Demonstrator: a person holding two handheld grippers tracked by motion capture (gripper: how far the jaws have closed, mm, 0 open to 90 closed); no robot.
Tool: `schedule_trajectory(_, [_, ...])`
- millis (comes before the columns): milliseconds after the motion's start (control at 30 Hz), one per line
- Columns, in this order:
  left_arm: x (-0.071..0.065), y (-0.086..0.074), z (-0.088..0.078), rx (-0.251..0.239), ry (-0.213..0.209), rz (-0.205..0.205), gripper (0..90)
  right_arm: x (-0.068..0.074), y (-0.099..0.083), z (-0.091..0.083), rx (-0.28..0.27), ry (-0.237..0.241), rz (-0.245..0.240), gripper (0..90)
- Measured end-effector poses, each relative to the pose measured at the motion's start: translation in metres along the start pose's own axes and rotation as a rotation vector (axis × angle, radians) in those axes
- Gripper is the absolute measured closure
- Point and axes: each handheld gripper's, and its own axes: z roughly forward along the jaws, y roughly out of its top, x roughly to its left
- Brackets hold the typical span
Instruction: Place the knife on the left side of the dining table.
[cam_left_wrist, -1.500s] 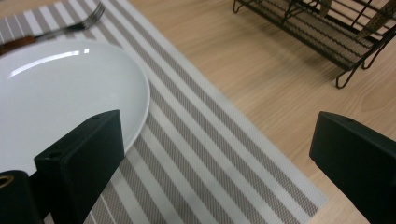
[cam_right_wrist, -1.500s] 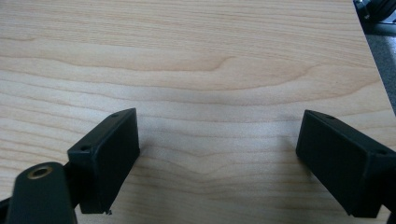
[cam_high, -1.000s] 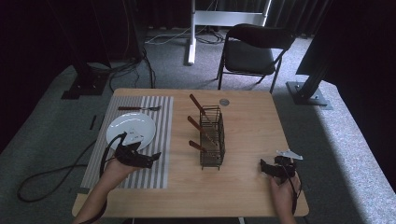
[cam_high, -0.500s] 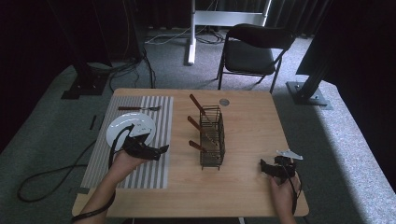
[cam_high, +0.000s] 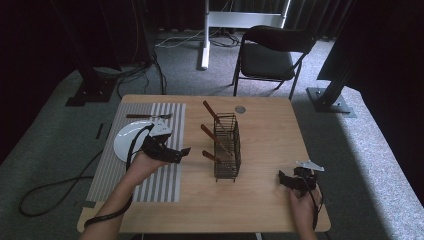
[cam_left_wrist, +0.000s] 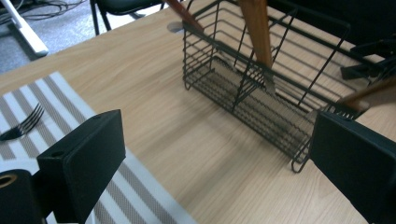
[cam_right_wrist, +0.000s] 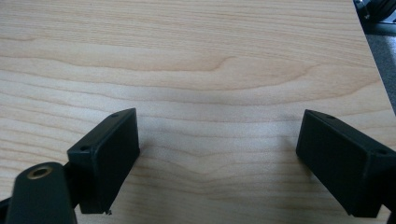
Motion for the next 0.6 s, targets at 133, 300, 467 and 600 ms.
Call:
schedule_trajectory(133, [-0.005, 0.012, 0.005, 0.0, -0.007, 0.021, 4.1, 0.0, 0.0, 0.0, 0.001, 0.0, 0.001, 12.6])
schedule_trajectory(300, [-0.007, 0.026, 0.016, 0.009, -0.021, 0.029, 4.1, 0.0, 0.0, 0.0, 0.001, 0.0, 0.002, 12.6])
schedule_trajectory(467, [-0.008, 0.032, 0.022, 0.011, -0.031, 0.02, 4.1, 0.0, 0.0, 0.0, 0.001, 0.0, 0.001, 12.6])
schedule_trajectory(600, [-0.011, 0.038, 0.03, 0.02, -0.039, 0.018, 4.1, 0.0, 0.0, 0.0, 0.001, 0.0, 0.001, 12.6])
